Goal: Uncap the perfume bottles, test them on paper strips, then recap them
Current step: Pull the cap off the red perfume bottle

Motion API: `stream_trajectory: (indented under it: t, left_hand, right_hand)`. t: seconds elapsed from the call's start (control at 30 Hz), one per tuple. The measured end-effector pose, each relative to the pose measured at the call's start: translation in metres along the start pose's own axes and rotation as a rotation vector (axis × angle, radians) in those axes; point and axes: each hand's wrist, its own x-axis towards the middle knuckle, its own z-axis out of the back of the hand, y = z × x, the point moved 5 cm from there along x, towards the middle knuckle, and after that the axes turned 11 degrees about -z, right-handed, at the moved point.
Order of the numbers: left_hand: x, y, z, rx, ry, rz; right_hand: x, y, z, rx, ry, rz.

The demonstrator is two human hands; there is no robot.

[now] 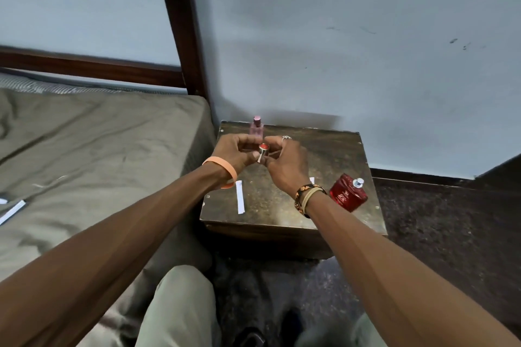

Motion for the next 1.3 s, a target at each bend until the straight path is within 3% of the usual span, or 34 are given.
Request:
stream_trajectory:
  t: [0.37, 0.63, 1.07, 1.3]
  left_hand:
    - [0.01, 0.095, 0.055, 0.23, -0.121, 0.064]
    - [0.018, 0.127, 0.061, 0.24, -0.175, 0.105]
    - [0.01, 0.137, 0.06, 0.286, -0.187, 0.111]
    - [-0.003, 0.106, 0.064, 0.407, -0.451, -0.036]
  right_hand:
    - [0.031, -0.016, -0.108, -0.086, 0.148, 0.006]
    - [0.051, -0.03, -0.142, -0.153, 0.147, -0.018]
    - [0.048, -0.046, -0.142, -0.161, 0.11, -0.049]
    - [0.034, -0.075, -0.093, -0.214, -0.022, -0.118]
